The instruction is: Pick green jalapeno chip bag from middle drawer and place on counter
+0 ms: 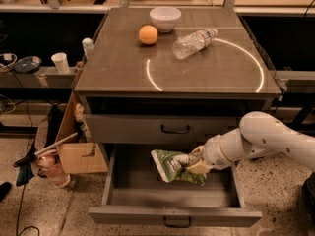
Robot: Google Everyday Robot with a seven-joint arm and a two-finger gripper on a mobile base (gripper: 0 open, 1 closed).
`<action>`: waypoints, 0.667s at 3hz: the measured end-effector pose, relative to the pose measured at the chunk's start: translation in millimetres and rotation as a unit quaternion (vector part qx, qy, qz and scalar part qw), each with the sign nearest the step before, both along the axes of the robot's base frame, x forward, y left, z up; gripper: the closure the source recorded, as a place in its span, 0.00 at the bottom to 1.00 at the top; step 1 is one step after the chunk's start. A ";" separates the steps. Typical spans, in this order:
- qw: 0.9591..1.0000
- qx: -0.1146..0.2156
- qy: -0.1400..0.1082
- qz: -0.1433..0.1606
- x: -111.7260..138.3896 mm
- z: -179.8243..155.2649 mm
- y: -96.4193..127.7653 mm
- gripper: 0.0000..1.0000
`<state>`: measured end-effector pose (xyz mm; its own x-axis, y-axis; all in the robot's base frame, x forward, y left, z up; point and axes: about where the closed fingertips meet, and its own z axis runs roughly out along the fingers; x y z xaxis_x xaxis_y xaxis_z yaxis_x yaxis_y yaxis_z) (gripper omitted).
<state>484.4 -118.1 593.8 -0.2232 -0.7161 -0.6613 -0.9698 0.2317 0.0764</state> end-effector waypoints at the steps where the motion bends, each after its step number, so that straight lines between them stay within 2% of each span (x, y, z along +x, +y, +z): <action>1: 1.000 -0.005 0.004 0.003 -2.0 14.8 2.6 1.00; 2: 1.000 -0.006 -0.004 0.013 -8.2 43.6 6.4 1.00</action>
Offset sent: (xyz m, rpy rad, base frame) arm -0.0153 0.0086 0.0883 -0.0148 -0.0401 0.0451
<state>476.2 -111.7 637.4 -0.2001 -0.7289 -0.6547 -0.9758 0.2081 0.0666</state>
